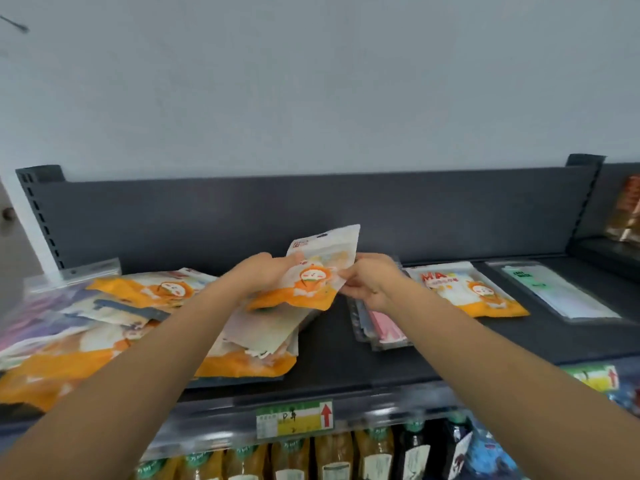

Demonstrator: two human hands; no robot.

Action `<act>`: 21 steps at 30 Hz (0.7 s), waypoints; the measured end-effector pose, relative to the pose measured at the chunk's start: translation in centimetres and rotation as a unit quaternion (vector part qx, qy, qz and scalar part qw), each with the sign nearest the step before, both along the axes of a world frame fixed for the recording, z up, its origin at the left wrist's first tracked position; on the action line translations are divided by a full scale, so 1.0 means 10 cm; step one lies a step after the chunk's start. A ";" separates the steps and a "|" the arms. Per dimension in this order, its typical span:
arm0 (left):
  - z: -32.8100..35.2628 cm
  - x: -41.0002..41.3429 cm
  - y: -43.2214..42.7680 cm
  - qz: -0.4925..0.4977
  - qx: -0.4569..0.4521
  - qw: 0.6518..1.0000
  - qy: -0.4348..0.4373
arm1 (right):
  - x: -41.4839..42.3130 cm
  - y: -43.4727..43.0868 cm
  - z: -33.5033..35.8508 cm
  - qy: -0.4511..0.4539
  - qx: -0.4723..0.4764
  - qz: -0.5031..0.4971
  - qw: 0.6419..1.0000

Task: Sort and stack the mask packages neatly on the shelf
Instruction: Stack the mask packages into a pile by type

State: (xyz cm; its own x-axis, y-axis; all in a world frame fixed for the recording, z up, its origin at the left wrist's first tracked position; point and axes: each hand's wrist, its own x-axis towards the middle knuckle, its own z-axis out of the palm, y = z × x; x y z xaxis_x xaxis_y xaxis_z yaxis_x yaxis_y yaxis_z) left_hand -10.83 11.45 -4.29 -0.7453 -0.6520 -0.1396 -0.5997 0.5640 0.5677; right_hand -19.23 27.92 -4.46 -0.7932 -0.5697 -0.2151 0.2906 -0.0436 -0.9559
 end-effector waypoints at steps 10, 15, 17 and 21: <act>0.08 -0.68 0.94 -0.156 0.186 0.962 0.126 | -0.57 1.18 0.40 0.053 -0.009 -0.095 0.994; 0.08 -1.13 1.57 -0.160 0.154 0.966 0.135 | -1.20 1.69 0.27 0.134 0.137 -0.179 0.965; 0.03 -1.32 1.81 -0.161 0.137 0.970 0.120 | -1.43 1.85 0.16 0.141 0.181 -0.176 0.957; -0.10 -1.67 2.17 -0.151 0.072 0.982 0.082 | -1.79 2.05 -0.03 0.198 0.247 -0.131 0.940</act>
